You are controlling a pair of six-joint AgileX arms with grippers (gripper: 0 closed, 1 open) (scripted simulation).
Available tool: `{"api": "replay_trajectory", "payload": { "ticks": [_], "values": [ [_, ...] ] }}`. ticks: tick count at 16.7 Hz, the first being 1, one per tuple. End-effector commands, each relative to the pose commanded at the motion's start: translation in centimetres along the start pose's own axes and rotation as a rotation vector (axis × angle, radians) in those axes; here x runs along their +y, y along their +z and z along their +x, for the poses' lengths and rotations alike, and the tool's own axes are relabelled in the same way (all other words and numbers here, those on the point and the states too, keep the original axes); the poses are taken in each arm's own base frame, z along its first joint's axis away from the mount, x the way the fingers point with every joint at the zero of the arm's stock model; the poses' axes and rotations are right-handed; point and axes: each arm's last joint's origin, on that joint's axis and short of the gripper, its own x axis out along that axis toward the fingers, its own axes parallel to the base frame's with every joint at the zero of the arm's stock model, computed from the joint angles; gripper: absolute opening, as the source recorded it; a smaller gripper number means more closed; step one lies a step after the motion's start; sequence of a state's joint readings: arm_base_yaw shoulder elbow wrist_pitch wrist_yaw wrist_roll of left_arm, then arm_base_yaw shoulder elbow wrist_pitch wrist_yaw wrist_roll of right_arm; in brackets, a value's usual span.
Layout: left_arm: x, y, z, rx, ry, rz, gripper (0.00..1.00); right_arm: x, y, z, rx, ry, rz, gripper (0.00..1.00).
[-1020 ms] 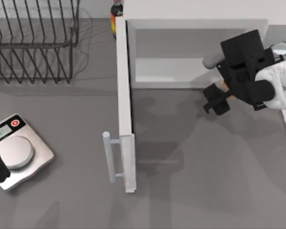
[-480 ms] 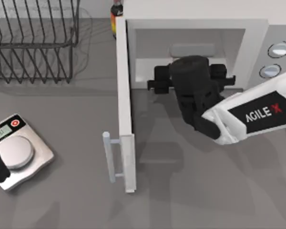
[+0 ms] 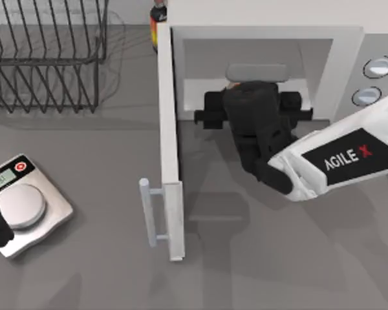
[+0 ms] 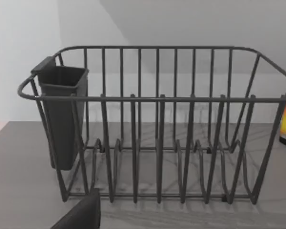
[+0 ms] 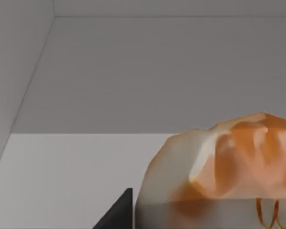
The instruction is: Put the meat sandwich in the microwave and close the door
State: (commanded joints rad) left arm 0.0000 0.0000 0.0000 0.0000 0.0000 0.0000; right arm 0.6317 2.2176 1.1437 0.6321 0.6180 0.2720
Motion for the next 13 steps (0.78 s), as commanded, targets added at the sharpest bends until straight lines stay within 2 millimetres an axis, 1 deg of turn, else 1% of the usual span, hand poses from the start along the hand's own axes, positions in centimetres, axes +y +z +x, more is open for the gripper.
{"api": "replay_trajectory", "payload": {
  "ticks": [2,4,9,13],
  "values": [
    [0.0,0.0,0.0,0.0,0.0,0.0,1.0,0.2,0.1,0.7,0.0,0.0,0.0,0.0],
    [0.0,0.0,0.0,0.0,0.0,0.0,1.0,0.5,0.5,2.3,-0.002,-0.001,0.001,0.0],
    [0.0,0.0,0.0,0.0,0.0,0.0,1.0,1.3,2.3,8.3,-0.014,0.0,0.01,0.0],
    [0.0,0.0,0.0,0.0,0.0,0.0,1.0,0.9,3.5,12.6,-0.019,0.006,0.009,0.0]
  ]
}}
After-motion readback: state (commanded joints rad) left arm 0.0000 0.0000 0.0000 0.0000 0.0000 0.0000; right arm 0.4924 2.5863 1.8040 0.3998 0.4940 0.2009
